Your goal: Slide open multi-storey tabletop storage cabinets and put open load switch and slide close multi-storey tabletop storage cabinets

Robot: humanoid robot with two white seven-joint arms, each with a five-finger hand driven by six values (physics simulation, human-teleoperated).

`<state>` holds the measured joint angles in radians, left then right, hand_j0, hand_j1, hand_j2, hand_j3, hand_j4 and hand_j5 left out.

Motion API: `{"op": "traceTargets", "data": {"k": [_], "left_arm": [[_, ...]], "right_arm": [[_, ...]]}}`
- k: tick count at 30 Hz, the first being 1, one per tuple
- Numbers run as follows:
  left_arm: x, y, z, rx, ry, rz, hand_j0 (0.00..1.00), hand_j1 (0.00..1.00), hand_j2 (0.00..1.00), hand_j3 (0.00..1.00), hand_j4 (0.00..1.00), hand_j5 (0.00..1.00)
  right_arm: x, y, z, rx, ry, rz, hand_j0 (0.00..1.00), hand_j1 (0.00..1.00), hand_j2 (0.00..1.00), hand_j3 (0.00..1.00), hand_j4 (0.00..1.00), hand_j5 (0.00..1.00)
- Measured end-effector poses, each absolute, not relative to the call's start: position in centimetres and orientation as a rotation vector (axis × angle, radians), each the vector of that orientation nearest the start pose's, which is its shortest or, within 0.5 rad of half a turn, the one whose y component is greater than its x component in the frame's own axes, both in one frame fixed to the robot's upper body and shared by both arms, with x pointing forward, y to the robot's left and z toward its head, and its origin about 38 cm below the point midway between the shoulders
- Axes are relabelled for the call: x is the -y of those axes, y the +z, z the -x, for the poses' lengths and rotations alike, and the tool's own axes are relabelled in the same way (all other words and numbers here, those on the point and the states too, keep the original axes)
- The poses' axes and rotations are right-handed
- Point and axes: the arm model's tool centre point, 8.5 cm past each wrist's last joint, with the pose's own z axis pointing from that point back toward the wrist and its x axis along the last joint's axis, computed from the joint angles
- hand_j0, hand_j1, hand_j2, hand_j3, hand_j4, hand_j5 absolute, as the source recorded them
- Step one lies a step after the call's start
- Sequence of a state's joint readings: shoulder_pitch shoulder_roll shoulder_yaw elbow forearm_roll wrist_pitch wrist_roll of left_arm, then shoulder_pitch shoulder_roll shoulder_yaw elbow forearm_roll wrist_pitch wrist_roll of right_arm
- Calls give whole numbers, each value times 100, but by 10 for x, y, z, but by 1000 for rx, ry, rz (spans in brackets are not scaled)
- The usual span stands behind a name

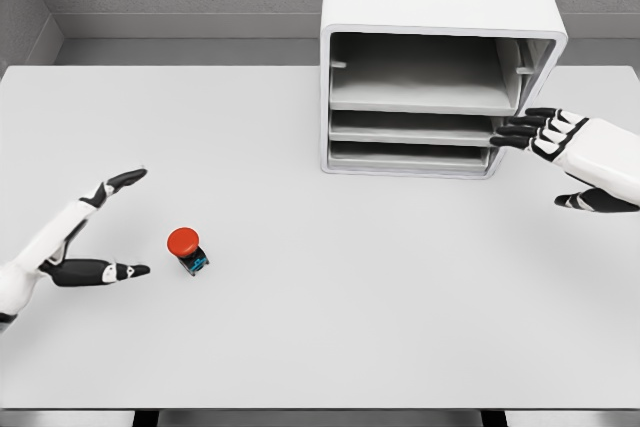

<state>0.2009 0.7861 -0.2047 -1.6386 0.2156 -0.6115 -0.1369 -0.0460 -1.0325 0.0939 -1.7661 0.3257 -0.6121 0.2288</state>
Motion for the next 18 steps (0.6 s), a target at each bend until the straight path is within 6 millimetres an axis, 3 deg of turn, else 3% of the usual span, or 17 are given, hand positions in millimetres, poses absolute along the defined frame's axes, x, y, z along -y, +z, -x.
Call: {"op": "traceTargets", "data": {"k": [12,18], "left_arm": [[-341,87,-275,1714,-870,128,100,100,100,100,100,100],[-333,88,-287,1741,-861,137,100,100,100,100,100,100]], "right_arm": [[349,236,-340,1793,1729,511,100,100,100,100,100,100],[332,238,-347,1880,1672,498,100,100,100,100,100,100]]}}
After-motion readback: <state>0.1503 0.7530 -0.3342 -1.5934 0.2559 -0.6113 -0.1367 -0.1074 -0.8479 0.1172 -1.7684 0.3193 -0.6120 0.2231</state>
